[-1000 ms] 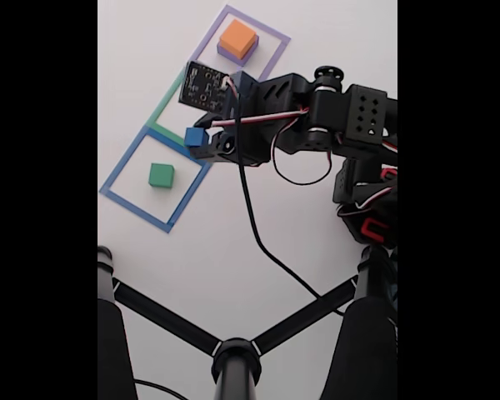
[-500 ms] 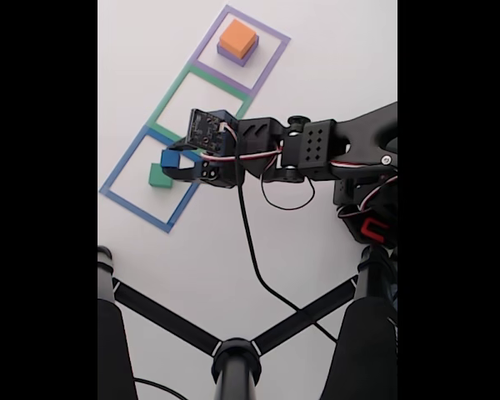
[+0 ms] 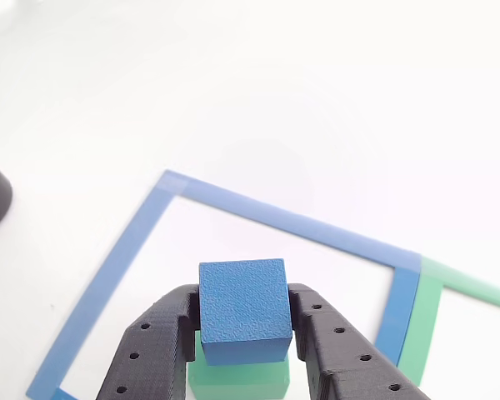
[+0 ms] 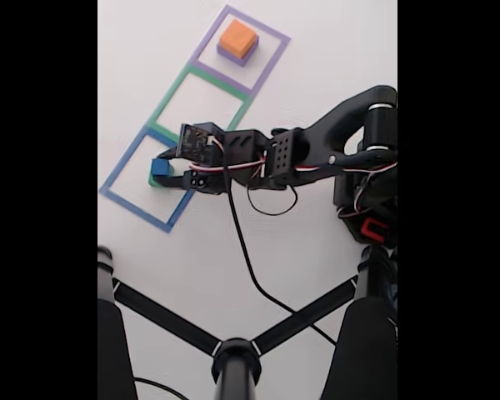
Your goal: Tower of hanoi
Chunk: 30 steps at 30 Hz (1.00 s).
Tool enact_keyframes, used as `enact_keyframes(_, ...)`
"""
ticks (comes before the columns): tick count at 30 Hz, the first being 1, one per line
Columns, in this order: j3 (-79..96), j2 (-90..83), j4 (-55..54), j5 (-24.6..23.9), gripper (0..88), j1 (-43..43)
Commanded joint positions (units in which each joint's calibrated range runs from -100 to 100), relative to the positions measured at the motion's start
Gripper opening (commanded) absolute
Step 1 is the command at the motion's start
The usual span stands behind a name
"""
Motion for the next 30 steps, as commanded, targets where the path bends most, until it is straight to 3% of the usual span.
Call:
enact_keyframes(1,-4.75,1.47,-2.06,0.39,3.6,-0.67)
enact_keyframes(25,-5.39,5.55,-4.32,0.39,4.6,0.01)
enact_keyframes(28,-5.39,6.03,-4.89,0.39,7.1,0.24)
enact_keyframes(30,-5.39,6.44,-5.37,0.39,15.0,0.47)
